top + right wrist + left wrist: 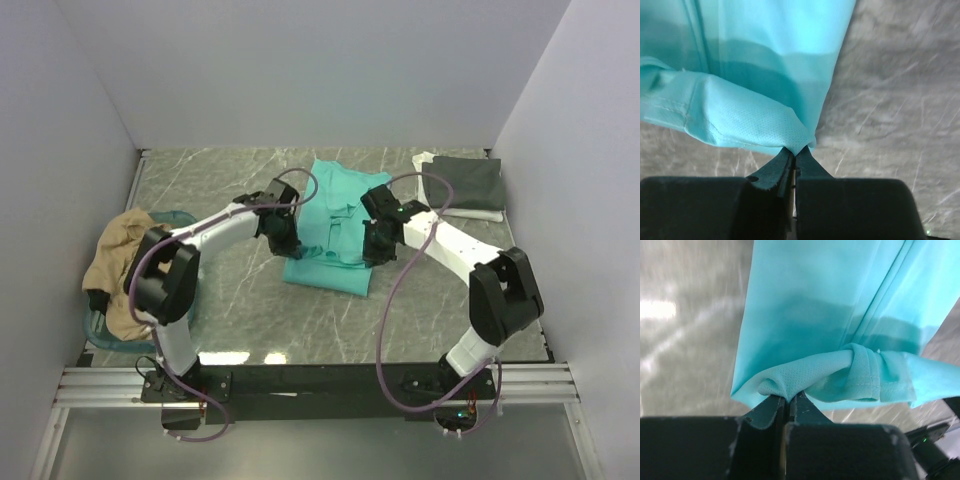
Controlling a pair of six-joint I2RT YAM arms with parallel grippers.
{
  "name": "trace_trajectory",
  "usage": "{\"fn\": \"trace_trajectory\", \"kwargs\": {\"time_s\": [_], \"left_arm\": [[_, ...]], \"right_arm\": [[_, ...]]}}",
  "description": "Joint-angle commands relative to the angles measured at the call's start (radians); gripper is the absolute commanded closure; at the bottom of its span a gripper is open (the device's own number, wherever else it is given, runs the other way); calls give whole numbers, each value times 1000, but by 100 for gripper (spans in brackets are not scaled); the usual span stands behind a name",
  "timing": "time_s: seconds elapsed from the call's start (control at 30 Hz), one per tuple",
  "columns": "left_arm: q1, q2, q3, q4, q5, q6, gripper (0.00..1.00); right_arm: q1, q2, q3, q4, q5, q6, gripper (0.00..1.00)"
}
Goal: Fold and stack the t-shirts
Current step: Fold the tshirt
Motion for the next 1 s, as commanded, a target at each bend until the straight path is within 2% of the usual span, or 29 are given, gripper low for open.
{"fn": "trace_trajectory", "kwargs": {"time_s": [0.0, 0.27, 0.73, 0.83, 0.87, 0.93, 0.97], "left_arm": [[26, 71, 139, -14, -2, 54, 99], [90, 241, 323, -37, 44, 97, 99], [145, 418, 559, -66, 135, 158, 99], [158, 432, 607, -74, 156, 149, 85], [161, 433, 612, -66, 168, 146, 71], [168, 427, 625, -54, 179, 134, 52], [170, 423, 628, -38, 182, 131, 35]], "right_arm": [[-46, 46, 65, 10, 32, -61, 100], [-129, 192, 226, 6, 22, -118, 100], [-198, 419, 465, -33, -21, -154, 100], [-205, 460, 520, -51, -38, -157, 100], [-208, 467, 534, -56, -44, -156, 99], [-215, 485, 577, -72, -55, -157, 83], [-217, 491, 592, -80, -57, -157, 75]]}}
